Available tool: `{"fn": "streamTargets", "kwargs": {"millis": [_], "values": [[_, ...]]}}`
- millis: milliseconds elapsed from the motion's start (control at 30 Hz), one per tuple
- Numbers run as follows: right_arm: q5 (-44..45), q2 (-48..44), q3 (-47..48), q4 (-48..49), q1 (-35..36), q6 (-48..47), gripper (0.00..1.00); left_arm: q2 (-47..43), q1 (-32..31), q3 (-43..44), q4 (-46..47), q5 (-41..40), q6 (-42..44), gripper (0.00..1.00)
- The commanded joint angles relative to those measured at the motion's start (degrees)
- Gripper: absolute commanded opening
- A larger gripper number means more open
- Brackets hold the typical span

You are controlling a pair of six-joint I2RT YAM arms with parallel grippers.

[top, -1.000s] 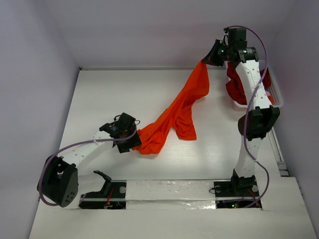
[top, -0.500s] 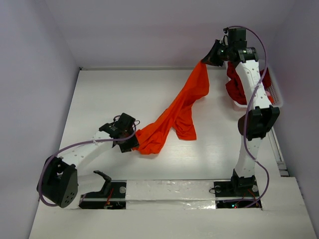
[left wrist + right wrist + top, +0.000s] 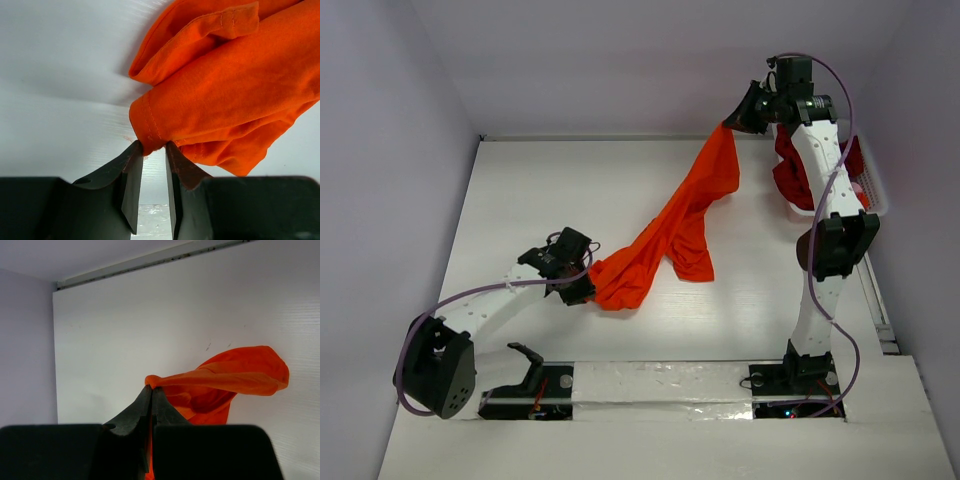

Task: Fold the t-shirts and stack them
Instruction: Flatten out the tshirt

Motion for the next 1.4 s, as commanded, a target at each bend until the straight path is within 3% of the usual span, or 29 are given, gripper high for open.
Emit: {"fn": "streamTargets", "kwargs": {"millis": [0,333,400,667,867,1100,1367], "values": [[-1.2,-0.1,2.8,1.9,-0.4,0.2,0.0,-0.5,-0.2,1.4,-1.4,-0.6,-0.3,0.2],[-1.2,-0.1,2.8,1.9,-1.0,0.1,0.0,0.8,-0.2,0.6,-0.3,-0.4,-0.7,0.11],[-1.2,-0.2,2.8,1.9,-1.0,0.2,0.0,1.0,-0.2,0.7,-0.2,-0.5,-0.9,0.0],[-1.1,-0.1,2.8,1.9,-2.0,0.1,0.0,-0.3,-0.2,2.4,-2.2,-1.7,-1.6,0.0],[-2.9,-0.4,2.4,2.1,-5.1,0.6,0.0,-2.1,1.0,9.0,-6.2,-4.9,-1.9,0.0],[-3.6,-2.2,1.0,2.6,-5.1,0.6,0.0,-0.2,5.2,23.1,-10.7,-6.1,1.8,0.0],[-6.4,-6.6,0.1,3.7,-5.6,1.4,0.0,3.0,17.8,34.0,-11.5,-4.8,10.0,0.0]]}}
